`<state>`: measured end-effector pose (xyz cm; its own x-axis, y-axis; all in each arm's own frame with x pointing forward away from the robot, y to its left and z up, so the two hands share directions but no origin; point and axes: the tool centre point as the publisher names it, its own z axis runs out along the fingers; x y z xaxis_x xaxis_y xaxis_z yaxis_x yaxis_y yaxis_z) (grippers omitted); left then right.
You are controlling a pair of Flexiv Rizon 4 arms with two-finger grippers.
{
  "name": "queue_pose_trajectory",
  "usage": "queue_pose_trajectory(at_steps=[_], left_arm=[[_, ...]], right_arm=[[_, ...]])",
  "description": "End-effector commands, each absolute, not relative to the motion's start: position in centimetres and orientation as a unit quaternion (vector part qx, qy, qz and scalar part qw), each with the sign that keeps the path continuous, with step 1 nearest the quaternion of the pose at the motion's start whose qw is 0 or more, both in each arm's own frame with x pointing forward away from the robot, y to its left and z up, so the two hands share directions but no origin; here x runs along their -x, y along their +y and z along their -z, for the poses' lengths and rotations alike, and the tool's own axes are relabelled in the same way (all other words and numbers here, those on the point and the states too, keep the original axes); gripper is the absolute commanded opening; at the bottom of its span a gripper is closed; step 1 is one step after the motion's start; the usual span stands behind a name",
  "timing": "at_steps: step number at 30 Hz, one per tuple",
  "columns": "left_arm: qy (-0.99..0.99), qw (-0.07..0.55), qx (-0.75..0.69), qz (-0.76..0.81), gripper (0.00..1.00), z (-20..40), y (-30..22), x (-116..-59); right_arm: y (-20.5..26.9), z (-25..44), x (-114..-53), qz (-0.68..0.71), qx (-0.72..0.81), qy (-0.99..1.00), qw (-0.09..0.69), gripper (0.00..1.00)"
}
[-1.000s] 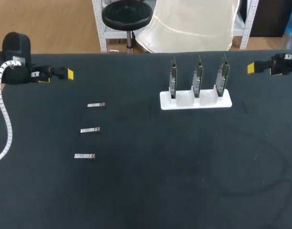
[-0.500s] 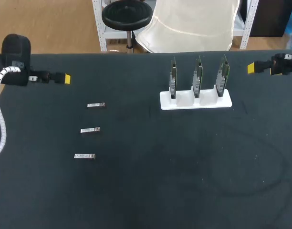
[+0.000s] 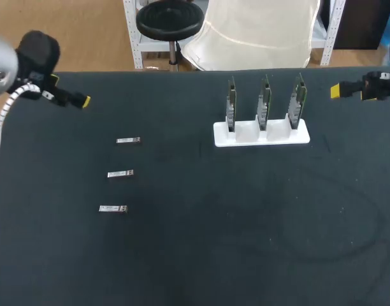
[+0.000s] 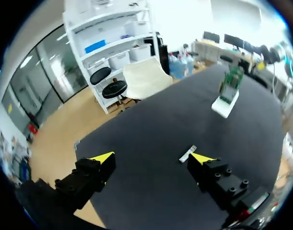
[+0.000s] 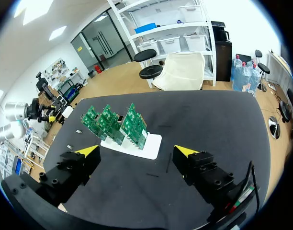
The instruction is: Pick up the optical module with the left hand, and insert it into the network port with the right hand.
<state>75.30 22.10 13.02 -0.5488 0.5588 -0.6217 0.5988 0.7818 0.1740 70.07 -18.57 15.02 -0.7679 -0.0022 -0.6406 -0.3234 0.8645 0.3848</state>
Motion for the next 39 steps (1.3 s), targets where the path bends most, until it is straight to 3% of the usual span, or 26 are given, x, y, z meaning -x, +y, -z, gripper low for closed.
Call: queue_pose_trajectory(at_steps=[1, 14, 39], left_arm=[[0.871, 0.265, -0.412, 0.018, 1.0, -12.2, 21.0, -76.6], [0.793, 0.18, -0.582, -0.003, 1.0, -7.6, 20.2, -75.7], [0.774, 0.115, -0.622, -0.003, 1.0, -2.5, 17.7, -74.1]], right_arm=[[-18.5, -15.1, -70.0, -0.242, 0.088, 0.908, 0.33, 1.0], [-18.5, -15.1, -70.0, -0.242, 0.088, 0.908, 0.33, 1.0], [-18.5, -15.1, -70.0, -0.242, 0.088, 0.908, 0.33, 1.0]])
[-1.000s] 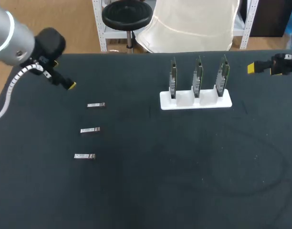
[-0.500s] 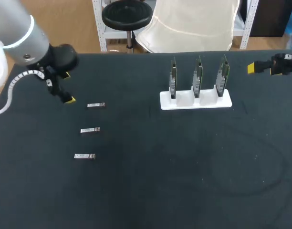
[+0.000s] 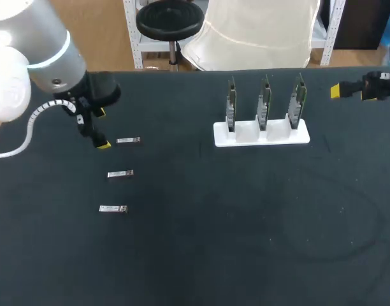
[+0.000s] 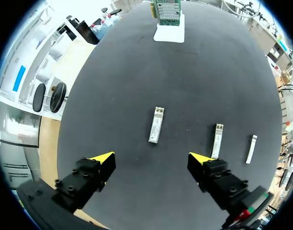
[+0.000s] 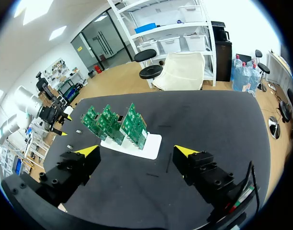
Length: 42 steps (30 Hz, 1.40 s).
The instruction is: Pick up the optical module with the left hand, and insert it into the network port with the right hand.
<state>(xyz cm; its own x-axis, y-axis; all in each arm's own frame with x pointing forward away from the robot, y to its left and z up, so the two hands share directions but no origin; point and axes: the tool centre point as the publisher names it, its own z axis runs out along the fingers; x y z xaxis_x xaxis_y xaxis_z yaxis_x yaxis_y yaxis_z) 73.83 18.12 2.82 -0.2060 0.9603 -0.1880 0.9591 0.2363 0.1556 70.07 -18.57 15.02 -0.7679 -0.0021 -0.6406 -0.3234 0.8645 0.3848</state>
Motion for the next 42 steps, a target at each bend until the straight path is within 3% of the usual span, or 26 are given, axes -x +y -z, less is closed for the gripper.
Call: queue_pose_trajectory(at_steps=[1, 42], left_arm=[[0.774, 0.113, -0.623, -0.003, 1.0, -2.4, 17.6, -74.1], [0.746, 0.059, -0.663, -0.01, 1.0, 1.2, 15.3, -74.2]], right_arm=[[-18.5, -15.1, -70.0, -0.242, 0.088, 0.908, 0.33, 1.0], [-18.5, -15.1, -70.0, -0.242, 0.088, 0.908, 0.33, 1.0]])
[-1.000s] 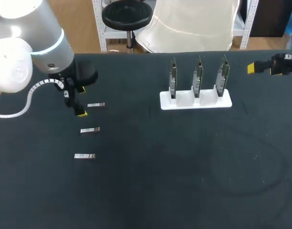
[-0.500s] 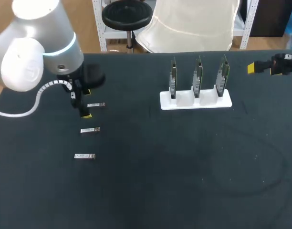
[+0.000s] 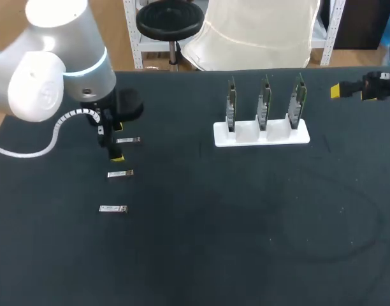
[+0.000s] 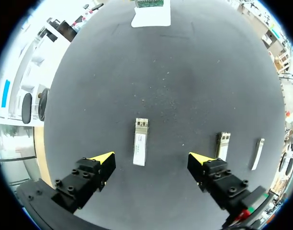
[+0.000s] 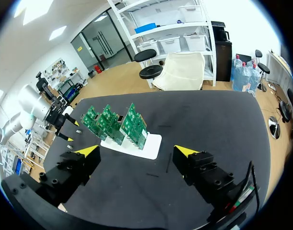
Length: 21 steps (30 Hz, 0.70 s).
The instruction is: Pick up the optical module with the left hand, and insert it into the network port with the right hand.
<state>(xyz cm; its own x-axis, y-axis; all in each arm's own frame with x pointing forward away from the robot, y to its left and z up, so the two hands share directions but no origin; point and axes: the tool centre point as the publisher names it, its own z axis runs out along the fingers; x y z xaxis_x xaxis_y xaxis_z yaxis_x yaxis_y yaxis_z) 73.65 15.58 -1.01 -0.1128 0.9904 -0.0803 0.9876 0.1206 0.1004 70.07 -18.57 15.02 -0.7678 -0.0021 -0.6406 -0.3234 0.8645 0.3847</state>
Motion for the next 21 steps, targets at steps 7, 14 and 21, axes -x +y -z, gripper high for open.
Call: queue_pose_trajectory(at_steps=[7, 14, 21], left_arm=[[0.743, 0.054, -0.667, -0.01, 1.0, 1.44, 15.09, -74.34], [0.742, 0.049, -0.669, -0.011, 1.0, 1.73, 15.11, -74.38], [0.74, 0.047, -0.671, -0.007, 0.0, 2.02, 15.23, -74.36]], right_arm=[[-18.48, -15.06, -69.97, -0.242, 0.088, 0.908, 0.33, 1.0], [-18.48, -15.06, -69.97, -0.242, 0.088, 0.908, 0.33, 1.0], [-18.48, -15.06, -69.97, -0.242, 0.088, 0.908, 0.33, 1.0]])
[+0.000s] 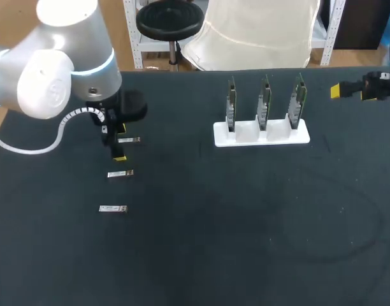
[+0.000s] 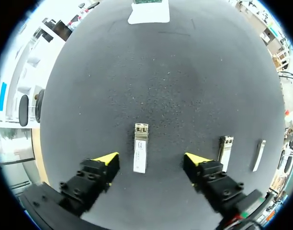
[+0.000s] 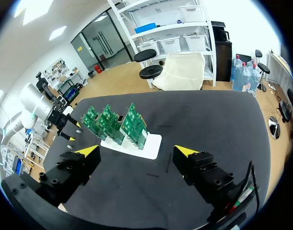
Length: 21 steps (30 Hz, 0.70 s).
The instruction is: Pick up the optical module with the left hand, and insert it into the network port with the right hand.
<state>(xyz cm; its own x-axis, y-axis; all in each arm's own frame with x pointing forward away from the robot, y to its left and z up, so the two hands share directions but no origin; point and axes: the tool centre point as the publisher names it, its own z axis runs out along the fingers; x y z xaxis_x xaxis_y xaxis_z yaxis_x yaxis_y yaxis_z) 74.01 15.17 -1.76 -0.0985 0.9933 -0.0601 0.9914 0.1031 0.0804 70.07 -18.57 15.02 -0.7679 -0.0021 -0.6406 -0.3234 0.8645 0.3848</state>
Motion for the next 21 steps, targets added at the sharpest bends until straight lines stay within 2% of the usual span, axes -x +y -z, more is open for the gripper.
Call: queue_pose_trajectory(at_steps=[1, 15, 21], left_arm=[[0.739, 0.047, -0.672, -0.007, 0.0, 2.0, 15.2, -74.4], [0.758, 0.069, -0.648, -0.01, 0.0, 2.0, 15.9, -74.5], [0.791, 0.109, -0.602, -0.004, 0.0, 0.5, 16.5, -75.3]], right_arm=[[-18.5, -15.1, -70.0, -0.242, 0.088, 0.908, 0.33, 1.0], [-18.5, -15.1, -70.0, -0.242, 0.088, 0.908, 0.33, 1.0], [-18.5, -15.1, -70.0, -0.242, 0.088, 0.908, 0.33, 1.0]])
